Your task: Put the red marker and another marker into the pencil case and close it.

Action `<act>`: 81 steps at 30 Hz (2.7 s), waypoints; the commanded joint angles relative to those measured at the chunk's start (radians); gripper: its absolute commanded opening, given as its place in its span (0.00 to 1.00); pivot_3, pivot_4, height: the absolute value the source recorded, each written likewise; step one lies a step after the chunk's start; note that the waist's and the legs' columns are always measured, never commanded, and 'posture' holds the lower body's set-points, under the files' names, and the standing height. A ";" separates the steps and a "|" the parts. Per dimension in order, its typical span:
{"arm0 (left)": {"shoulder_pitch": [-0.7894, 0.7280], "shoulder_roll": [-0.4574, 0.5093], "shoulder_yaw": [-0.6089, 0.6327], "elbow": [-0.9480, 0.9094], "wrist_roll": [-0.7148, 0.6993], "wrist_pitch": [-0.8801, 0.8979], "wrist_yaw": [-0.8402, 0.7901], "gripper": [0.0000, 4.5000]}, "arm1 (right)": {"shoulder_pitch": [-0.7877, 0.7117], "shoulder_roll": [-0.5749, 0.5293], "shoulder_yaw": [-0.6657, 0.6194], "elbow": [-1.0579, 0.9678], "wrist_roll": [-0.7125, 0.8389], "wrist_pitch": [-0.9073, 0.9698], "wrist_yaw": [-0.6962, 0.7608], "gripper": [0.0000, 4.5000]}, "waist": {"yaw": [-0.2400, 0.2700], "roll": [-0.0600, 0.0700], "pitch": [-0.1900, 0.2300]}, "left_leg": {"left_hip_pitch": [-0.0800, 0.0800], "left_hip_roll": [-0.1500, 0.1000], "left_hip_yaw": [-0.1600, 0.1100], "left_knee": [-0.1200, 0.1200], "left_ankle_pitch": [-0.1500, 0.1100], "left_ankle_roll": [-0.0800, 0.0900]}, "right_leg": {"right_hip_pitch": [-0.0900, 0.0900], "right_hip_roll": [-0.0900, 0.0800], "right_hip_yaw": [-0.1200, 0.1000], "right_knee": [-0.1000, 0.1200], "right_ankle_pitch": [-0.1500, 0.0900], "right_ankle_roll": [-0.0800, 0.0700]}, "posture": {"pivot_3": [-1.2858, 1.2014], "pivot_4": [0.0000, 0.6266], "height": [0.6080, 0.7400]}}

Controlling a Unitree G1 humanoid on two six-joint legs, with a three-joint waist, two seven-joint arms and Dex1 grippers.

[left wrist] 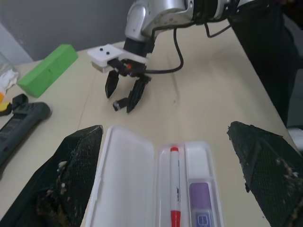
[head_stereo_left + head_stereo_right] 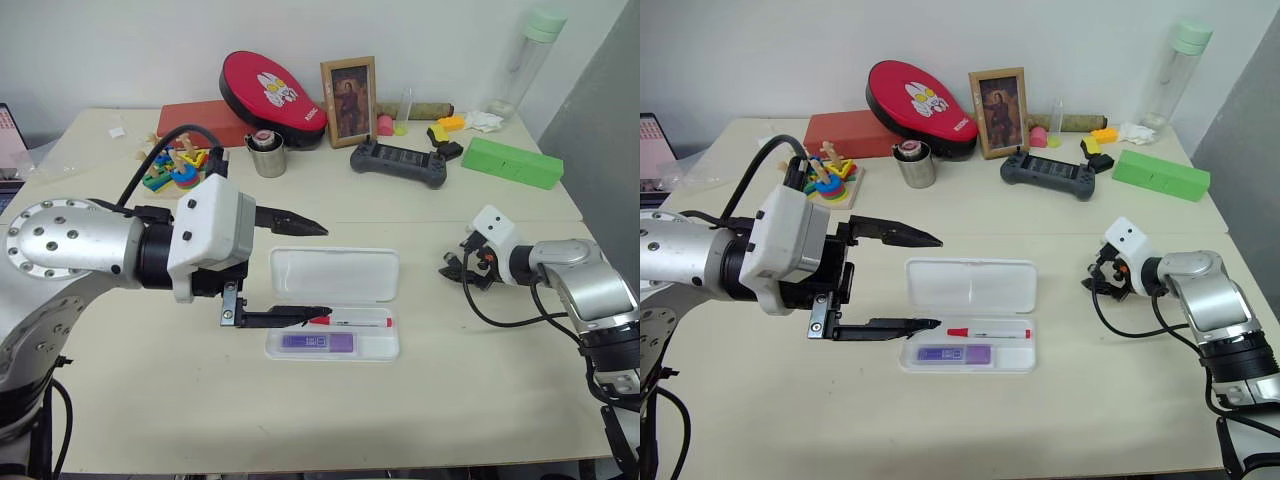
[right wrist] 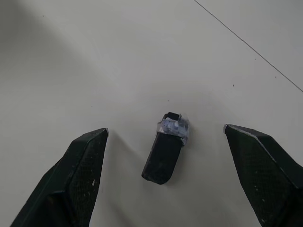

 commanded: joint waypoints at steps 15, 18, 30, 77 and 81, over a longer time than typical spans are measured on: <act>0.024 0.012 0.017 0.029 0.062 -0.061 -0.051 1.00 | 0.004 0.012 -0.026 0.000 0.040 0.054 -0.021 0.27 | 0.000 0.000 0.000 | 0.001 0.000 0.000 0.001 0.000 0.000 | 0.002 0.000 0.000 0.000 0.000 0.000 | 0.52 0.24 1.00; 0.023 0.007 0.019 0.028 0.063 -0.060 -0.044 1.00 | 0.000 0.012 -0.025 0.008 0.038 0.050 -0.019 0.11 | 0.000 0.000 0.000 | 0.001 0.000 0.000 0.001 0.000 0.000 | 0.002 0.000 0.000 0.000 0.000 0.000 | 0.52 0.24 1.00; 0.052 0.020 0.052 0.009 0.026 -0.035 -0.039 1.00 | 0.079 -0.153 -0.023 -0.091 0.020 -0.159 0.134 0.06 | 0.010 0.001 0.001 | 0.000 0.000 0.000 0.001 0.000 0.000 | 0.001 0.000 0.000 -0.001 0.000 0.001 | 0.52 0.24 1.00; 0.124 0.037 -0.021 0.147 0.232 -0.138 -0.145 1.00 | 0.151 0.022 0.203 -0.561 0.351 0.107 0.119 0.06 | 0.018 0.001 0.001 | 0.001 0.000 0.000 0.000 0.000 0.000 | 0.001 0.000 0.000 0.000 0.000 0.001 | 0.52 0.24 1.00; 0.121 0.043 -0.012 0.145 0.228 -0.131 -0.144 1.00 | 0.136 0.017 0.220 -0.524 0.326 0.085 0.133 0.06 | 0.018 0.001 0.001 | 0.001 0.000 0.000 0.000 0.000 0.000 | 0.001 0.000 0.000 0.000 0.000 0.001 | 0.52 0.24 1.00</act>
